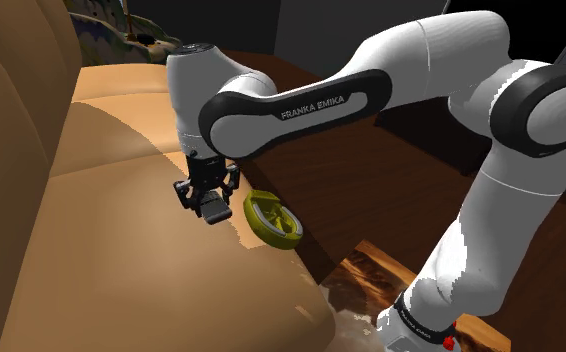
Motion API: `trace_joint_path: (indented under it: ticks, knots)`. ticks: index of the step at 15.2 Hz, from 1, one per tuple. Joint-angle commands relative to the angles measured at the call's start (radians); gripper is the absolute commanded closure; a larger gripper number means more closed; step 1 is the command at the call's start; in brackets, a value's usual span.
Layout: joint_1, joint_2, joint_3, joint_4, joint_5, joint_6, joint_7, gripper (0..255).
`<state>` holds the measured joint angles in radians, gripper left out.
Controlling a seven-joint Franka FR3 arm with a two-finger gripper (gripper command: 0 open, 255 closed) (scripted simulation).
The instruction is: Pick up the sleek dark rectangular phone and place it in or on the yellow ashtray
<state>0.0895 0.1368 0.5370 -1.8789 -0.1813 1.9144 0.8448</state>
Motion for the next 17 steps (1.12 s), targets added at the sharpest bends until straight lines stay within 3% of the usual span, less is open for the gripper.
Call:
trace_joint_path:
  ticks: [1, 3, 9, 17]
  knots:
    - [0.0, -0.007, 0.001, 0.021, 0.005, -0.027, -0.005, 255]
    - [-0.001, -0.013, 0.002, 0.037, 0.009, -0.047, -0.01, 255]
    - [-0.076, -0.223, -0.056, -0.186, 0.106, 0.01, -0.174, 255]
    - [-0.124, -0.438, -0.174, -0.399, 0.166, 0.039, -0.376, 255]
